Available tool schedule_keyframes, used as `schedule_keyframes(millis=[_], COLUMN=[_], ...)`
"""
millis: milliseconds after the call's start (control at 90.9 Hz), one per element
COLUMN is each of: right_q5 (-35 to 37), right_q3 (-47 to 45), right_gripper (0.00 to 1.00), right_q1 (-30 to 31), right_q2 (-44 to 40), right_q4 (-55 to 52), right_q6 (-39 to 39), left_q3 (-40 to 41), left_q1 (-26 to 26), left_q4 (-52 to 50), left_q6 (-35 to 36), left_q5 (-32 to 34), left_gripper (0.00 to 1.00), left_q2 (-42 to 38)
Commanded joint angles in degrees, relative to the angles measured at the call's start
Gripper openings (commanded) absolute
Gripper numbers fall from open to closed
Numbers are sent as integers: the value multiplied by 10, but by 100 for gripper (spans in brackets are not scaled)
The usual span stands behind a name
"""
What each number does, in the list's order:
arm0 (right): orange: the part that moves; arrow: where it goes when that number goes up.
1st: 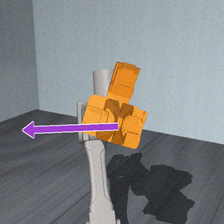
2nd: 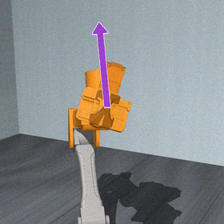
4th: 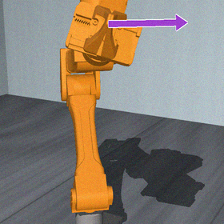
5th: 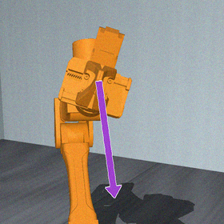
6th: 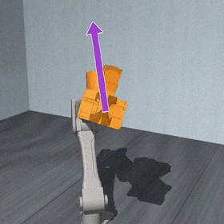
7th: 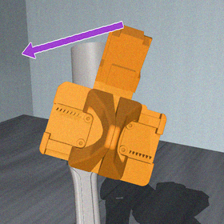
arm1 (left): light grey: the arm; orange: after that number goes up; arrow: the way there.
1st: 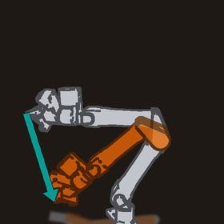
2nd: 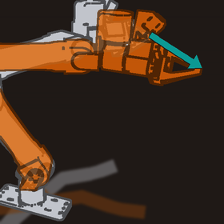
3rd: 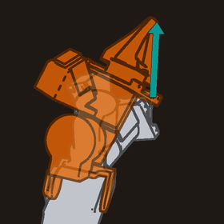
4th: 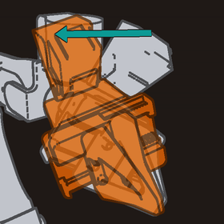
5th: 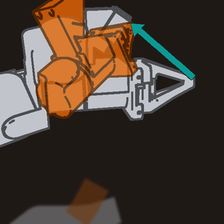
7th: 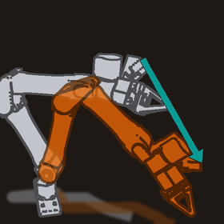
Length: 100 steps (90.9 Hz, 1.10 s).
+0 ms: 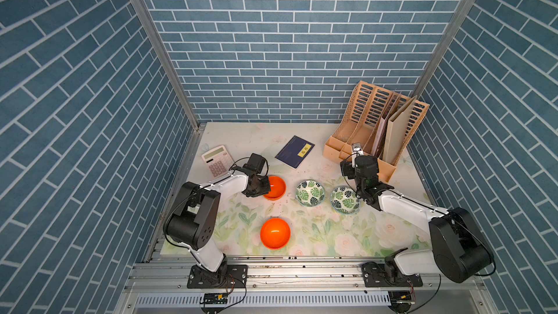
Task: Stack the bowls
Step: Place the bowl at the center of the board, then pick up the bowl from the center of the board.
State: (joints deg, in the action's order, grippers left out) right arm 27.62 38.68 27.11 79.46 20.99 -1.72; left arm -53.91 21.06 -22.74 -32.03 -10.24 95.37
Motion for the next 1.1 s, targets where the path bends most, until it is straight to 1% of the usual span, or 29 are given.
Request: schedule_keyframes(millis=[0,121,165,319,418,484,583,682,759,836,913,1012,1089], right_q5=[14,12,11,11,11,14,21,25,21,11,1,-3,-4], right_q3=[17,18,19,20,18,18,25,39,47,49,43,40,43], right_gripper=[100,100,100,100,100,100,100,100,100,100,100,100,100], right_q1=[3,3,3,3,3,3,3,3,3,3,3,3,4], right_q2=[-4,-4,-3,-2,-2,-1,5,14,20,20,17,16,15], right_q4=[-8,-8,-8,-10,-10,-10,-11,-16,-21,-25,-21,-22,-27], right_q6=[7,7,7,7,9,6,-3,-9,-6,7,17,25,27], left_q3=[13,11,9,-8,-15,-7,35,80,107,124,117,117,127], left_q1=[-3,-2,-2,-2,0,13,60,123,150,163,178,184,191], left_q4=[-3,-7,-8,-26,-49,-66,-81,-109,-137,-170,-201,-216,-219], left_q6=[9,8,8,13,15,14,0,-22,-40,-55,-62,-72,-75], left_q5=[-5,2,6,32,39,48,60,97,117,140,145,133,119], left_gripper=[35,53,63,75,76,75,73,71,71,71,71,71,70], left_q2=[-13,-31,-44,-88,-121,-145,-177,-208,-242,-282,-310,-323,-317])
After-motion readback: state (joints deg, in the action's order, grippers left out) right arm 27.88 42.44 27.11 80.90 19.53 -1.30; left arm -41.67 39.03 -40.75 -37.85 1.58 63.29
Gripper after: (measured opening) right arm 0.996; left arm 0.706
